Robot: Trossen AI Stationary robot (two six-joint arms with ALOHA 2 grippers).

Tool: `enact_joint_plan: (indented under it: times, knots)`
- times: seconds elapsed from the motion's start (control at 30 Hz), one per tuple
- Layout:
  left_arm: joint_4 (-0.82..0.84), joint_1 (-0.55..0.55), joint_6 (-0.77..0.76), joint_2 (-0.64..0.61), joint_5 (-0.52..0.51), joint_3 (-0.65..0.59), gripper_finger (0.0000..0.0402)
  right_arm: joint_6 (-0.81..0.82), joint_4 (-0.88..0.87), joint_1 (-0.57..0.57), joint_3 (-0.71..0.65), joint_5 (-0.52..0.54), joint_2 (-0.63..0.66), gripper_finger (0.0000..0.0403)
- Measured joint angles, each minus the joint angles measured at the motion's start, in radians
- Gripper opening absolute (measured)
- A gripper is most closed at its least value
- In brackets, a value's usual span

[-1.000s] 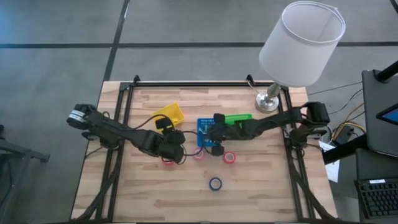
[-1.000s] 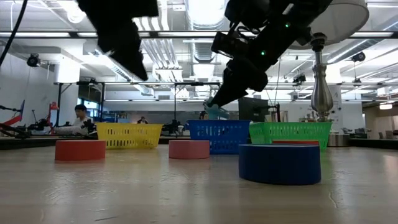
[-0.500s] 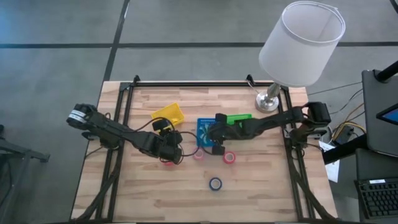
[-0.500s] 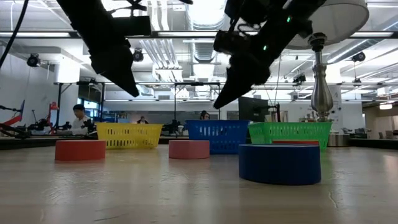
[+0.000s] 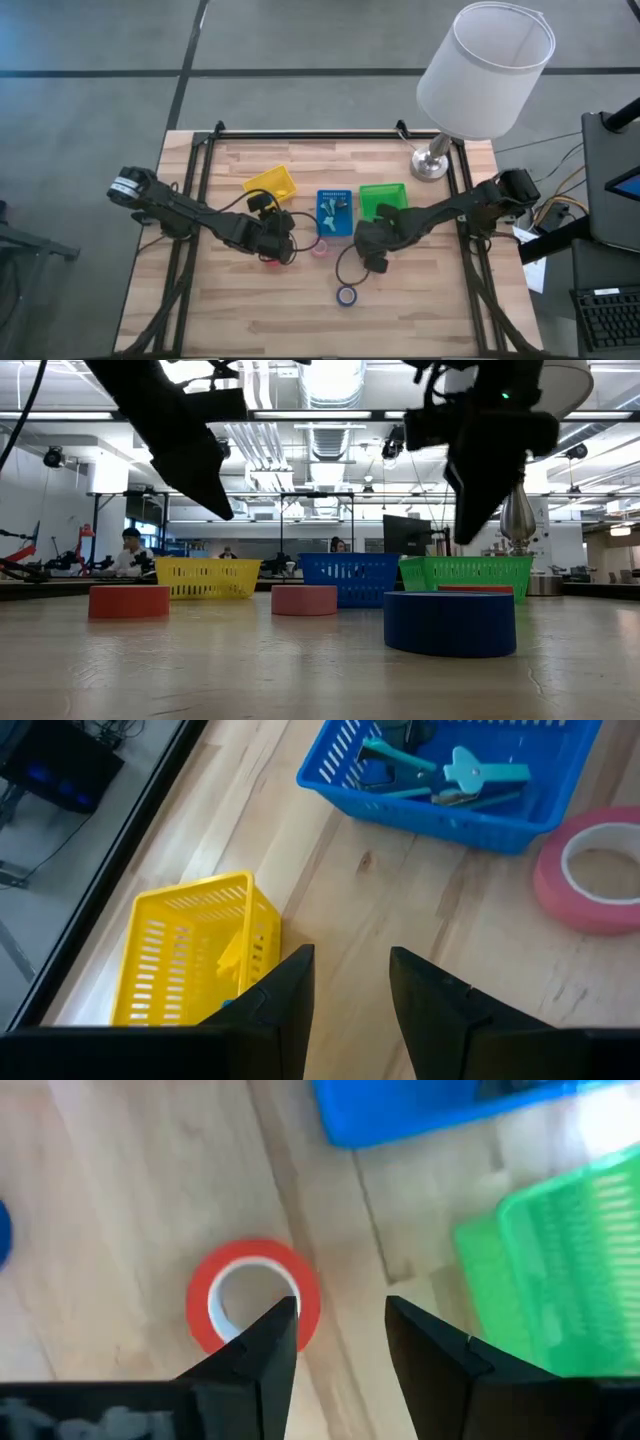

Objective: Pick and place Stapler, Stapler remover, tape
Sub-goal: Put the red tape into the green basket

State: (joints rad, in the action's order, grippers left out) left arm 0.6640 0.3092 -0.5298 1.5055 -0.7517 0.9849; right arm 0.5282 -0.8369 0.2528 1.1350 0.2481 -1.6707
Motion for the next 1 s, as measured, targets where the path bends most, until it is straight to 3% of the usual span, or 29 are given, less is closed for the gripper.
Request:
enact_joint_plan:
  times: [0.33, 0.6, 1.0]
  knots:
    - [-0.034, 0.0, -0.004, 0.001, -0.001, -0.044, 0.0135, 0.05, 0.31, -0.033, -0.177, -0.168, 0.0, 0.0153]
    - [-0.058, 0.0, 0.002, 0.001, -0.002, -0.044, 0.0135, 0.019, 0.323, -0.038, -0.208, -0.084, 0.0, 0.0146]
    - [-0.061, 0.0, 0.003, 0.001, -0.002, -0.044, 0.0135, -0.057, 0.326, -0.033, -0.175, -0.091, -0.001, 0.0132]
